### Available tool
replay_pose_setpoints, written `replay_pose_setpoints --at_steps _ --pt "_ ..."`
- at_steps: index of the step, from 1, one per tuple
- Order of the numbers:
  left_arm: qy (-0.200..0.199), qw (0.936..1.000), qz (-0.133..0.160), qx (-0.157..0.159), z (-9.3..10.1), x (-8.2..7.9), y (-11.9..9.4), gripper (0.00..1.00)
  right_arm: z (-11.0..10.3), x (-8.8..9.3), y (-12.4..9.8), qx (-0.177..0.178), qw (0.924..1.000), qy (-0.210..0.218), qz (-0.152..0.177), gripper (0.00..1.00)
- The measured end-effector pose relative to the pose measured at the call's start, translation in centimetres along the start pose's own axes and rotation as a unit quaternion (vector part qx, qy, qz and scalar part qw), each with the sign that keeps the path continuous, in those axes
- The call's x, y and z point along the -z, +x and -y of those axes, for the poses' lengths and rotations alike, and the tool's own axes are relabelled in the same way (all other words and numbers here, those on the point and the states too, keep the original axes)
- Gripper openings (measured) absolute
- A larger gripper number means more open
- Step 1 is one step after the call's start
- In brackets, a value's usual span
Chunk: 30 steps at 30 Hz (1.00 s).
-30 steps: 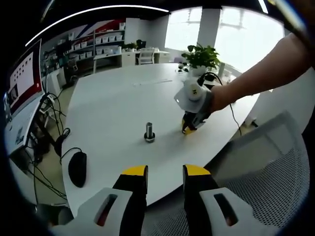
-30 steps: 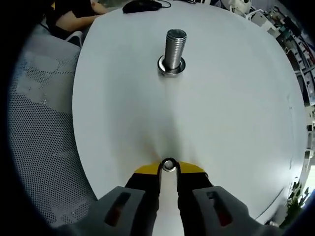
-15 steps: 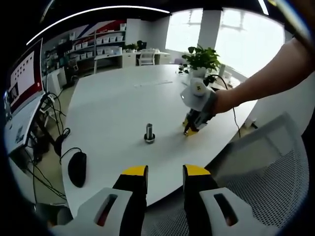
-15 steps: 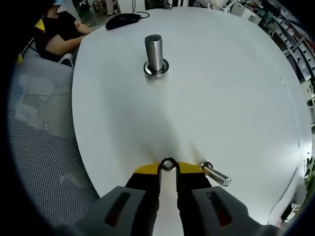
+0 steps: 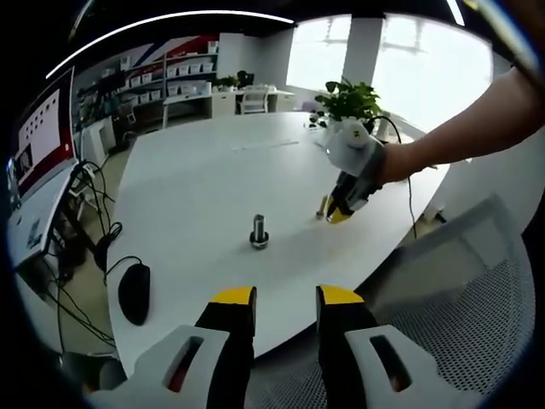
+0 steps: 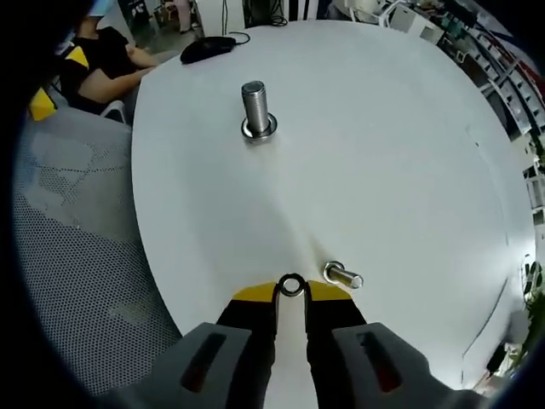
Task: Place the washer onto the threaded stud by aligning its center hole with the stud, sliding it down to the base, and recovering from edge contact or off-axis alignment until the washer reaches the visible bottom stop.
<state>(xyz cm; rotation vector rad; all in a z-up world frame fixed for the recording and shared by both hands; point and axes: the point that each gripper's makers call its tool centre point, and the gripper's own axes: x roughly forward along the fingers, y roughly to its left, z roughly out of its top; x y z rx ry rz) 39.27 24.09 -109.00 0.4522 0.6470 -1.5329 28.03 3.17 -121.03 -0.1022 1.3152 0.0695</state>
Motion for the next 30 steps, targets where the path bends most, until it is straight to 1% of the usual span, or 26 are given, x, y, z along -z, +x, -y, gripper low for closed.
replay_pose_setpoints --at_steps 2,4,6,9,12,13,16,20,27,30 --pt "0.001 1.0 0.0 0.001 0.1 0.0 0.0 0.26 0.0 0.2 -0.4 0.004 1.0 0.002 0.001 0.14" --pt "0.001 1.0 0.001 0.002 0.1 -0.1 0.0 0.26 0.4 0.4 -1.4 0.012 0.9999 0.004 0.004 0.14" --pt "0.002 1.0 0.002 0.004 0.2 -0.2 0.0 0.26 0.9 0.4 -1.1 0.014 0.9999 0.007 0.006 0.14" --pt "0.003 1.0 0.002 0.005 0.1 -0.1 0.0 0.26 0.9 0.4 -2.3 0.021 0.9997 0.005 0.009 0.14" --pt "0.003 1.0 0.002 0.004 0.2 -0.2 -0.1 0.26 1.5 0.3 -2.9 0.027 0.9996 0.006 0.012 0.14" --pt "0.002 1.0 0.002 0.004 0.1 -0.2 0.0 0.26 1.9 0.2 -2.8 0.029 0.9995 0.007 0.014 0.14" --pt "0.003 1.0 0.001 0.003 0.2 -0.2 -0.1 0.26 2.1 -0.1 -3.2 0.032 0.9993 0.007 0.017 0.14" --pt "0.004 1.0 0.002 0.003 0.3 -0.3 -0.1 0.26 2.7 -0.3 -2.7 0.034 0.9992 0.004 0.02 0.14" --pt "0.005 1.0 0.004 0.001 0.0 -0.2 0.0 0.26 3.3 -1.0 -3.0 0.04 0.9988 -0.011 0.025 0.14" --pt "0.003 1.0 0.003 0.0 0.0 -0.1 -0.1 0.26 3.4 -1.2 -2.9 0.039 0.9989 -0.01 0.026 0.14"
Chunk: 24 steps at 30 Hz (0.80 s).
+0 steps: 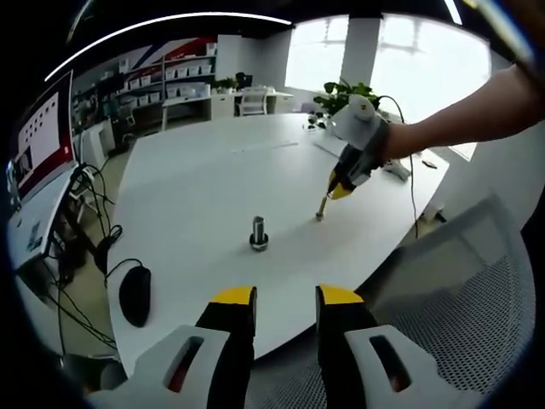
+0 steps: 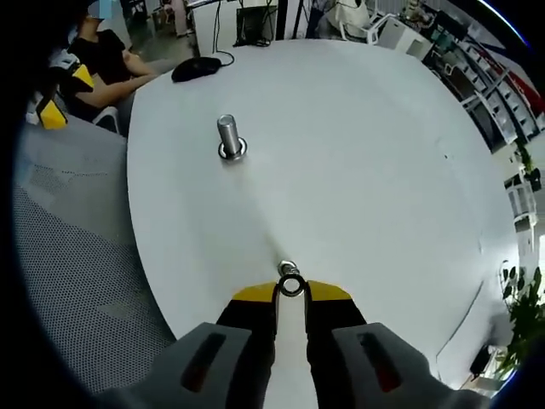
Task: Place the washer onto the threaded stud by aligning its center hole with the stud, sliding it down to the base, and recovering from edge contact or off-axis alignment until the washer reaches the visible bottom stop.
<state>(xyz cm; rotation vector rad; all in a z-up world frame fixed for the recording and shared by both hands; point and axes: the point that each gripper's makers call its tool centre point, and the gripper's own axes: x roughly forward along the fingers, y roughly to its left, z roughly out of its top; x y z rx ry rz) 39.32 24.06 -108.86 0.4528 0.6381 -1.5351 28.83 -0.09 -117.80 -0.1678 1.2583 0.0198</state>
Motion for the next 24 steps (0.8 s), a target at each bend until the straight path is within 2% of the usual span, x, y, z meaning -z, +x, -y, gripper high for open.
replay_pose_setpoints --at_steps 8,16,24 --pt "0.003 1.0 -0.003 0.0 0.2 0.0 -0.1 0.26 0.1 -0.2 0.6 -0.002 1.0 0.008 -0.001 0.14" --pt "0.003 1.0 -0.005 -0.001 0.1 0.1 0.0 0.26 -0.1 -0.4 1.1 -0.007 0.9999 -0.003 -0.006 0.14" --pt "0.005 1.0 -0.008 0.001 0.2 0.2 0.1 0.26 -0.5 0.2 2.1 -0.016 0.9997 0.0 -0.019 0.14"
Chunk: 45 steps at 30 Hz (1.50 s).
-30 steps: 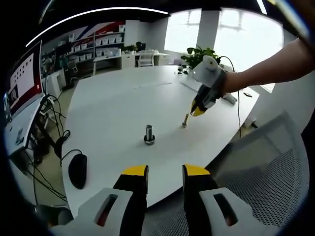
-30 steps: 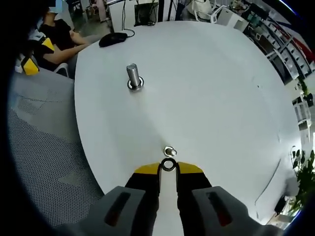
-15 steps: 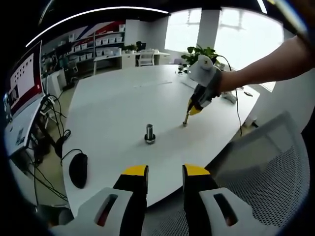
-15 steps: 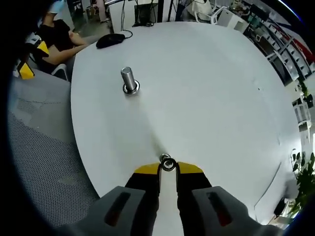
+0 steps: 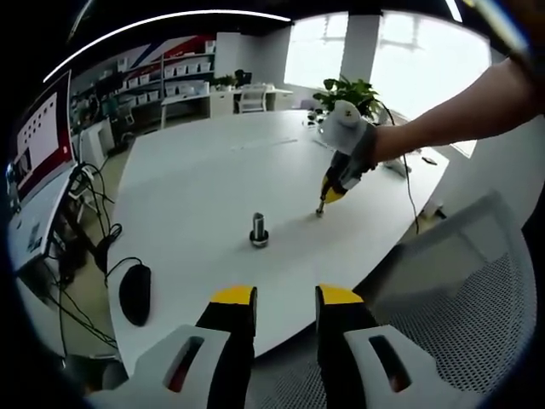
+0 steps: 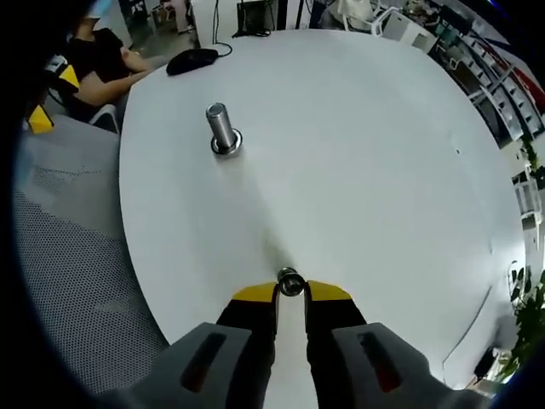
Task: Place the washer onto the threaded stud by aligning its center hole with the stud, sliding it down to the base, and recovering from edge contact or off-axis alignment until the washer reaches the visible bottom stop.
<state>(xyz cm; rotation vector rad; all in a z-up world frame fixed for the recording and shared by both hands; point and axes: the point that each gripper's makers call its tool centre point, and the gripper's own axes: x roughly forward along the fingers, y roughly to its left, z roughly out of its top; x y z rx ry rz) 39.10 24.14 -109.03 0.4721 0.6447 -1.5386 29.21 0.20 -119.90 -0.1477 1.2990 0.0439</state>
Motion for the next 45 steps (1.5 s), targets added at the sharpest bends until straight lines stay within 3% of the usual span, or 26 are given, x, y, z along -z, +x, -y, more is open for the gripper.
replay_pose_setpoints --at_steps 10,24,30,38,45 --pt "-0.003 1.0 -0.004 0.006 0.1 0.2 0.1 0.26 0.0 0.6 2.3 -0.014 0.9997 0.006 -0.017 0.14" --pt "-0.005 0.9999 -0.003 0.012 0.4 0.0 0.1 0.26 -0.4 1.0 2.6 -0.016 0.9995 0.02 -0.02 0.15" --pt "-0.008 0.9998 -0.001 0.02 0.6 0.0 0.2 0.26 -0.4 1.3 2.6 -0.014 0.9992 0.03 -0.023 0.21" --pt "-0.006 0.9997 0.004 0.024 0.9 -0.2 0.1 0.26 -0.9 1.8 1.4 -0.007 0.9989 0.046 -0.004 0.23" --pt "-0.014 0.9996 0.009 0.021 0.6 -0.3 0.0 0.26 -0.5 1.5 0.0 -0.005 0.99 0.119 0.075 0.25"
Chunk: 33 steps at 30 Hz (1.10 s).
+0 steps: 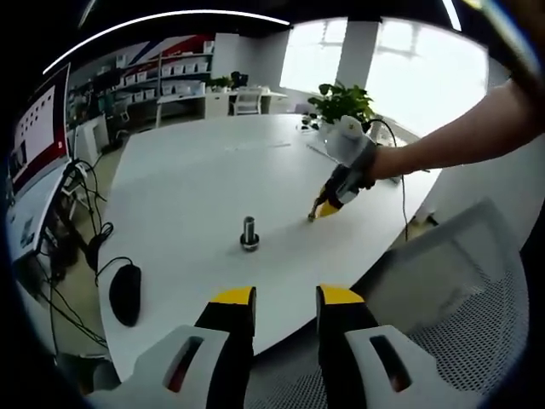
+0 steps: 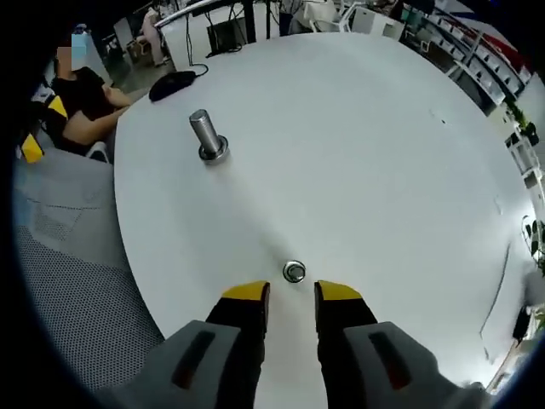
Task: Place the washer onto the threaded stud by aligning its center hole with the stud, sliding it down to the base, and recovering from edge contact or off-axis alignment until the washer reaches the visible bottom stop.
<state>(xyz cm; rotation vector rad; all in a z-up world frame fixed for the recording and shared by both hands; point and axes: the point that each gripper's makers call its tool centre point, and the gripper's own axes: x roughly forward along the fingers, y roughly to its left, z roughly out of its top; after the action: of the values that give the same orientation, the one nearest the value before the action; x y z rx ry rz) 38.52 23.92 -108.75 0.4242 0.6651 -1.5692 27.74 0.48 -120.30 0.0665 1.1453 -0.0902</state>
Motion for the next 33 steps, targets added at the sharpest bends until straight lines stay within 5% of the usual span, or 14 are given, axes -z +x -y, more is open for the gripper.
replay_pose_setpoints --at_steps 9,19,29,33 --pt "0.001 1.0 0.005 -0.001 -0.1 -0.3 -0.1 0.26 -0.9 0.5 -5.9 0.012 0.9913 0.07 0.111 0.25" --pt "0.004 0.9994 0.033 -0.007 -0.1 -1.5 -0.5 0.28 -2.4 1.1 -13.8 0.028 0.9622 0.139 0.232 0.28" --pt "0.019 0.9982 0.05 -0.027 -0.7 -2.1 -1.0 0.27 -5.0 2.8 -17.5 0.044 0.9417 0.175 0.284 0.31" --pt "0.022 0.9979 0.054 -0.028 -0.4 -2.3 -1.2 0.27 -5.4 3.0 -17.6 0.066 0.9415 0.167 0.285 0.33"
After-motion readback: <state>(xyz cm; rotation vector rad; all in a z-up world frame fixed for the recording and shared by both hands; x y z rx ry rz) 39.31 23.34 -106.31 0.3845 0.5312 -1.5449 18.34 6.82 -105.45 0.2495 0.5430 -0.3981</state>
